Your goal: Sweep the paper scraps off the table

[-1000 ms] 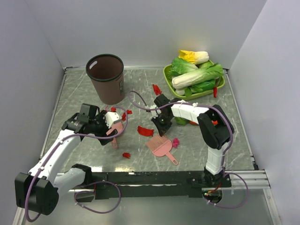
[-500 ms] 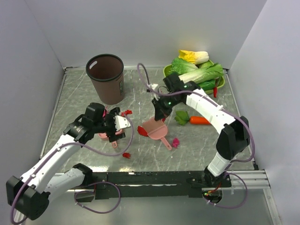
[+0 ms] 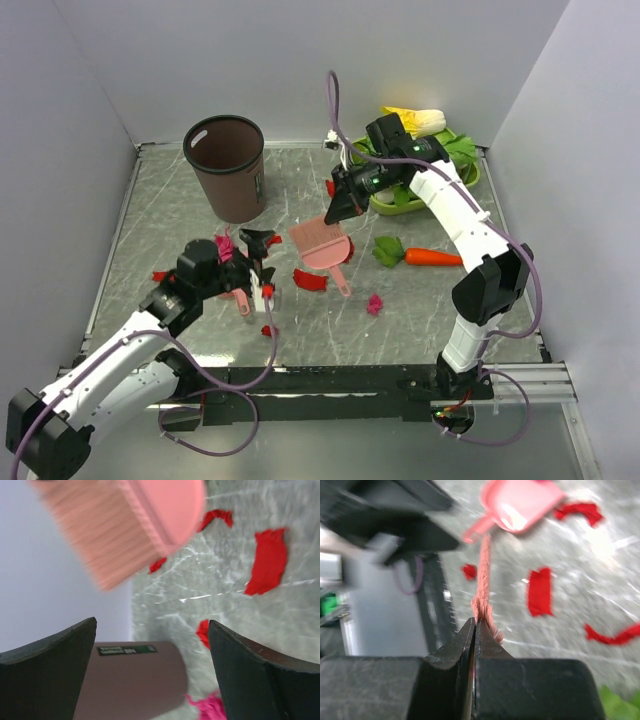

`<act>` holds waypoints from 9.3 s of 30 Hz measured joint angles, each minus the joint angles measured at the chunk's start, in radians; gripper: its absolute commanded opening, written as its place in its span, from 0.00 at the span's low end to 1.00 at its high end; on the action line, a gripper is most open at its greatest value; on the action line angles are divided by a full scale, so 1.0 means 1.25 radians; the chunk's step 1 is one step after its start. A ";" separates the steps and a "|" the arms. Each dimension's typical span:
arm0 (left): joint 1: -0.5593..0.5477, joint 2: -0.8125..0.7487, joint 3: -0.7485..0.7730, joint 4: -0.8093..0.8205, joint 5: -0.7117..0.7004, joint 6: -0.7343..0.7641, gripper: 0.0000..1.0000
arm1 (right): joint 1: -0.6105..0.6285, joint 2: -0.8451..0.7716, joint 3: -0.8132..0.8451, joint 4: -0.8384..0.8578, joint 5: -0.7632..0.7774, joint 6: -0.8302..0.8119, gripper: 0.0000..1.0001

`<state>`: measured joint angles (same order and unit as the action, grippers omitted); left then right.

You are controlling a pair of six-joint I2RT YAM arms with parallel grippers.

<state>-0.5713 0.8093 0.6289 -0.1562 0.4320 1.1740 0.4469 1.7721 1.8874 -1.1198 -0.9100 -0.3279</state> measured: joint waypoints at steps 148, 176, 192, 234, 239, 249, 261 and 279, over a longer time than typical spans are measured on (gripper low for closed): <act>0.062 0.437 0.521 -0.493 0.123 -0.383 0.01 | 0.039 -0.218 -0.284 0.218 0.044 -0.228 0.27; 0.068 0.516 0.331 -0.442 -0.168 -0.735 0.71 | -0.009 -0.419 -0.484 0.252 0.296 -0.028 0.00; 0.068 0.681 0.341 -0.440 -0.203 -0.804 0.26 | -0.065 -0.434 -0.504 0.287 0.343 -0.008 0.00; 0.043 0.696 0.453 -0.720 -0.059 -0.264 0.01 | -0.068 -0.408 -0.490 0.294 0.349 -0.030 0.00; 0.042 0.604 0.350 -0.729 -0.102 -0.207 0.13 | -0.070 -0.408 -0.493 0.298 0.351 -0.030 0.00; 0.041 0.465 0.212 -0.634 -0.114 -0.118 0.39 | -0.070 -0.395 -0.494 0.304 0.346 -0.029 0.00; 0.053 0.431 0.262 -0.561 -0.251 -0.451 0.77 | -0.070 -0.390 -0.496 0.304 0.346 -0.030 0.00; 0.263 0.596 0.302 -0.569 -0.338 -0.744 0.42 | -0.073 -0.377 -0.515 0.311 0.317 -0.013 0.00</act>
<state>-0.2420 1.5539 1.0069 -0.8680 0.0093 0.2440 0.3553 1.3014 1.2438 -0.7315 -0.5137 -0.3443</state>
